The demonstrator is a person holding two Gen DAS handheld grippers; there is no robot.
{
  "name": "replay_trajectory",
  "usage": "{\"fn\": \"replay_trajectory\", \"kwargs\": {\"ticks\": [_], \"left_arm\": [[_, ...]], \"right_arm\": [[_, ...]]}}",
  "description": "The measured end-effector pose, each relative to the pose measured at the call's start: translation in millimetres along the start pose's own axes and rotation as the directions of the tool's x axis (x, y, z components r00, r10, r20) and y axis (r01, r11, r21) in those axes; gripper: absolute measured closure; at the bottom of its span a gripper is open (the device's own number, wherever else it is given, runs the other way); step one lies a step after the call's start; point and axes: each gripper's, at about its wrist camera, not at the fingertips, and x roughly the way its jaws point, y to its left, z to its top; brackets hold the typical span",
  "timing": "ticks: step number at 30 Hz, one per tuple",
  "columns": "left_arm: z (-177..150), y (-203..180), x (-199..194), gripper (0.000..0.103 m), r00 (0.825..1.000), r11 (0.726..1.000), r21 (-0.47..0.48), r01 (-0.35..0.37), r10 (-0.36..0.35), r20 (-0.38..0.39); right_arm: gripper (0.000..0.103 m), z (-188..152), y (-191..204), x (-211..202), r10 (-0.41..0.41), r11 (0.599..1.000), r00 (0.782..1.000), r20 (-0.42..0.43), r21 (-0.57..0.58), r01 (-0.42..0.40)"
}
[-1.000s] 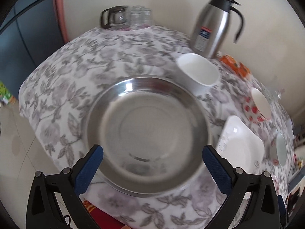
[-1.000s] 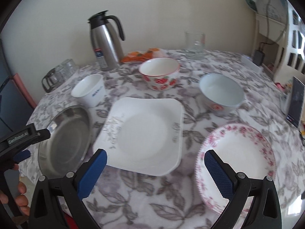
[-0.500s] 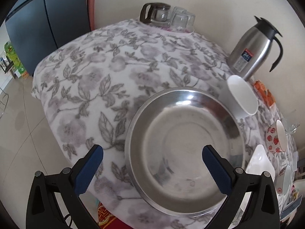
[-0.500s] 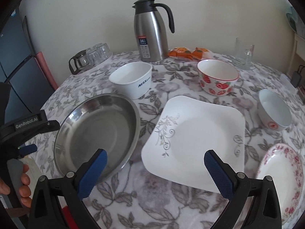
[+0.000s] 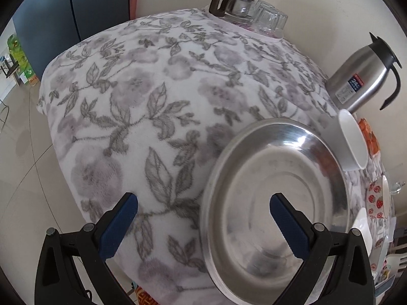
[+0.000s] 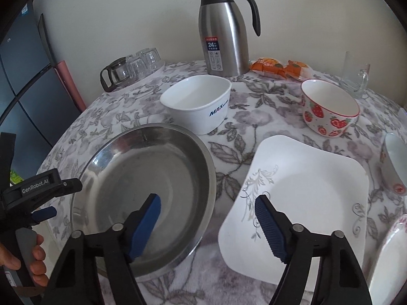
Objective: Organize plates and bowls
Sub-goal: 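Move both grippers to the rim of the stainless steel basin, then close both grippers on the basin rim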
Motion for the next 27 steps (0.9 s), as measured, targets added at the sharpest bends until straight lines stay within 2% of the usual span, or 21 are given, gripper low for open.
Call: {"fn": "replay_trajectory", "kwargs": {"ticks": [6, 14, 21, 24, 27], "left_arm": [[5, 2, 10, 0.000, 0.999, 0.999, 0.005, 0.033, -0.033, -0.011], [7, -2, 22, 0.000, 0.999, 0.998, 0.026, 0.050, -0.049, -0.024], [6, -2, 33, 0.001, 0.997, 0.998, 0.030, 0.057, -0.055, -0.046], [5, -3, 35, 0.010, 0.997, 0.998, 0.038, 0.059, -0.057, -0.048], [5, -4, 34, 0.011, 0.997, 0.997, 0.045, 0.063, -0.061, -0.045]], "right_arm": [[0.047, 7, -4, 18, 0.014, 0.999, 0.999, -0.030, 0.034, -0.013], [0.063, 8, -9, 34, 0.021, 0.999, 0.998, -0.056, 0.047, -0.018], [0.071, 8, -10, 43, 0.015, 0.999, 0.998, -0.064, 0.044, -0.013], [0.073, 9, -10, 44, 0.023, 0.999, 0.998, -0.066, 0.051, -0.020], [0.073, 10, -6, 43, 0.031, 0.999, 0.997, -0.064, 0.044, -0.029]]}}
